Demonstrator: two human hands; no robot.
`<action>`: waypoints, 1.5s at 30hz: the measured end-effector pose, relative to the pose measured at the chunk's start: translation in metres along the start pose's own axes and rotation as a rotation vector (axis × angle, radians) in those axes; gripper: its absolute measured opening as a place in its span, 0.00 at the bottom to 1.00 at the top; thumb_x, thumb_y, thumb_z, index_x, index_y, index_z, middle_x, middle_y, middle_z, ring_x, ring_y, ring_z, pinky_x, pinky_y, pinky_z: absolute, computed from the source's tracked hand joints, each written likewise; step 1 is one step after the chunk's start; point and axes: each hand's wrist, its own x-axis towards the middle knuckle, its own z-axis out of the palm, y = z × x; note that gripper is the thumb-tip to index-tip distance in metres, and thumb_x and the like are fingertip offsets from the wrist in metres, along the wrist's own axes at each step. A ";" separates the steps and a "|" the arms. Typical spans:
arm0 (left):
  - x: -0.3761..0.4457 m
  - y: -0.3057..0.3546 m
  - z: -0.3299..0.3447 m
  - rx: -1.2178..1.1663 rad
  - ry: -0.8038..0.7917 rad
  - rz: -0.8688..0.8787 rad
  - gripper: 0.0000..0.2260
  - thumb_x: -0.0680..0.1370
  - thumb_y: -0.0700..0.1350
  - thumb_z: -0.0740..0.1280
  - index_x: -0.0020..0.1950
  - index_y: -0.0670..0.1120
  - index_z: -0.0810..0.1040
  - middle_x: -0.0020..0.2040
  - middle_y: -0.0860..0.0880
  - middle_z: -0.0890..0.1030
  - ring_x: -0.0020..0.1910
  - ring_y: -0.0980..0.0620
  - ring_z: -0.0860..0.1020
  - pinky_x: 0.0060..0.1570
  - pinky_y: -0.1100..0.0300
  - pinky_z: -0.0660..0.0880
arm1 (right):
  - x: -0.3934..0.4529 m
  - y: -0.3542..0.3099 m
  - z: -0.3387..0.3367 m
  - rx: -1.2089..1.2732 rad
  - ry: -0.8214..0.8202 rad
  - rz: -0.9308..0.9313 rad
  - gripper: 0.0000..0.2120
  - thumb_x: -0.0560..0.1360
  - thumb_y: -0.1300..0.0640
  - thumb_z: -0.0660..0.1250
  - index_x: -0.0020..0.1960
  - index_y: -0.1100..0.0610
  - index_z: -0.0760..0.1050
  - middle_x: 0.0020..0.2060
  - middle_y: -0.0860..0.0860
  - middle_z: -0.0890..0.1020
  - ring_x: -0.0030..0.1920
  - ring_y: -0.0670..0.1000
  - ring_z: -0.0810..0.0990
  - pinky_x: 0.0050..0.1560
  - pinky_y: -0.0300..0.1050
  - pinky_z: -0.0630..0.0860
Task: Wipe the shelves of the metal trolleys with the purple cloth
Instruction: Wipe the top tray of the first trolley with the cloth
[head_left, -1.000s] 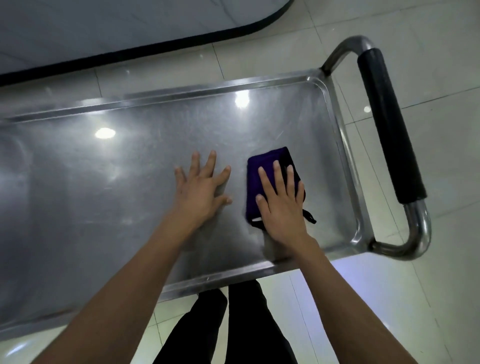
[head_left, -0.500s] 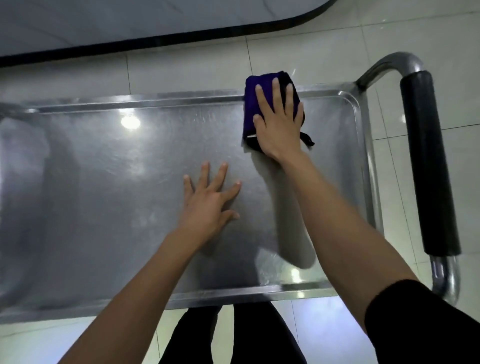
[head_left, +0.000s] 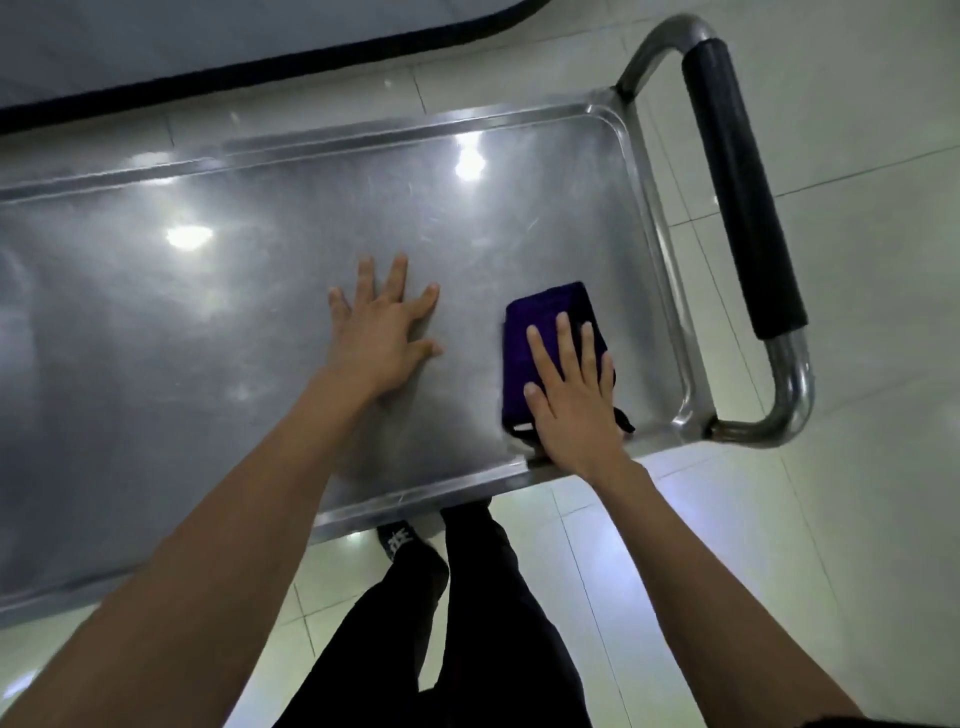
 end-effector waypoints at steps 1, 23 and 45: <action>-0.003 -0.001 0.001 -0.008 0.011 0.000 0.33 0.78 0.63 0.66 0.80 0.61 0.57 0.83 0.50 0.42 0.80 0.39 0.37 0.73 0.29 0.45 | -0.021 0.001 0.007 -0.006 0.003 0.015 0.29 0.83 0.44 0.43 0.82 0.45 0.38 0.81 0.50 0.37 0.80 0.56 0.35 0.78 0.65 0.42; 0.022 0.095 0.001 0.086 0.126 0.150 0.20 0.85 0.54 0.53 0.77 0.59 0.64 0.82 0.46 0.53 0.81 0.38 0.45 0.72 0.27 0.50 | -0.072 0.004 0.028 -0.018 0.066 -0.001 0.31 0.84 0.40 0.47 0.82 0.47 0.42 0.82 0.48 0.43 0.81 0.54 0.36 0.78 0.65 0.50; 0.050 0.100 0.016 -0.062 0.215 -0.047 0.19 0.82 0.53 0.58 0.74 0.61 0.70 0.83 0.51 0.53 0.82 0.42 0.44 0.74 0.29 0.46 | 0.200 0.027 -0.064 -0.034 0.097 -0.178 0.30 0.83 0.39 0.44 0.82 0.47 0.47 0.82 0.49 0.49 0.81 0.54 0.41 0.78 0.63 0.43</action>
